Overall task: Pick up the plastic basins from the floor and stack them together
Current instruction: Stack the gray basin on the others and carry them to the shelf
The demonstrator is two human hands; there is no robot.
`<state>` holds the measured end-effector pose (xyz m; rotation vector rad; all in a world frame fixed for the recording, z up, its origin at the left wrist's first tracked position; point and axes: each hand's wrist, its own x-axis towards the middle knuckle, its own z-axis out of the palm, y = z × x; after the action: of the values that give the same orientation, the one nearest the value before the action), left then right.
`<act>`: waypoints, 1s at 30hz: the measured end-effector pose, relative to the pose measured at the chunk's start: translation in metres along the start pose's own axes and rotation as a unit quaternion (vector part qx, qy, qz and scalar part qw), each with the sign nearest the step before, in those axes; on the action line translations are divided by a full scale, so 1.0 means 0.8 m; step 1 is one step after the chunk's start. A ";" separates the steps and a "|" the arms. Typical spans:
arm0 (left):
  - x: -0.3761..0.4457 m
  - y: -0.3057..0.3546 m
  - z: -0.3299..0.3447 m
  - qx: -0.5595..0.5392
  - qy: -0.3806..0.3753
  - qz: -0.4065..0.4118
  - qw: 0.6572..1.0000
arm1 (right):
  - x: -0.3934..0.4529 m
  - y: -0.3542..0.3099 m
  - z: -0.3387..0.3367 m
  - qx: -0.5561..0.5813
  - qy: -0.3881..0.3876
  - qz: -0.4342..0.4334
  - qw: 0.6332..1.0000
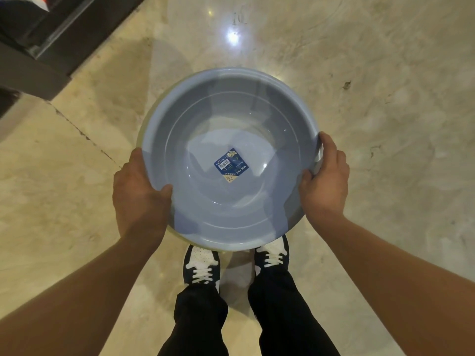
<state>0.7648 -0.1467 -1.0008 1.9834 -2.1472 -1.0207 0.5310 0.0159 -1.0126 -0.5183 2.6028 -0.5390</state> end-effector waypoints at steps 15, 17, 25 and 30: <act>0.037 -0.023 -0.004 -0.052 -0.068 0.005 0.996 | 0.025 0.010 -0.013 0.043 -0.075 -0.054 0.995; 0.043 -0.026 0.004 -0.107 -0.093 -0.009 0.990 | 0.025 0.016 -0.008 0.070 -0.088 -0.057 0.992; 0.053 -0.049 0.004 -0.198 -0.180 -0.014 0.963 | 0.021 0.031 0.004 0.127 -0.131 -0.054 0.982; 0.056 -0.054 0.000 -0.202 -0.221 -0.013 0.954 | 0.017 0.039 0.012 0.156 -0.128 -0.034 0.979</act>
<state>0.7946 -0.1856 -1.0396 1.7113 -1.8678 -1.8799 0.5160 0.0340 -1.0389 -0.5325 2.2108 -0.8266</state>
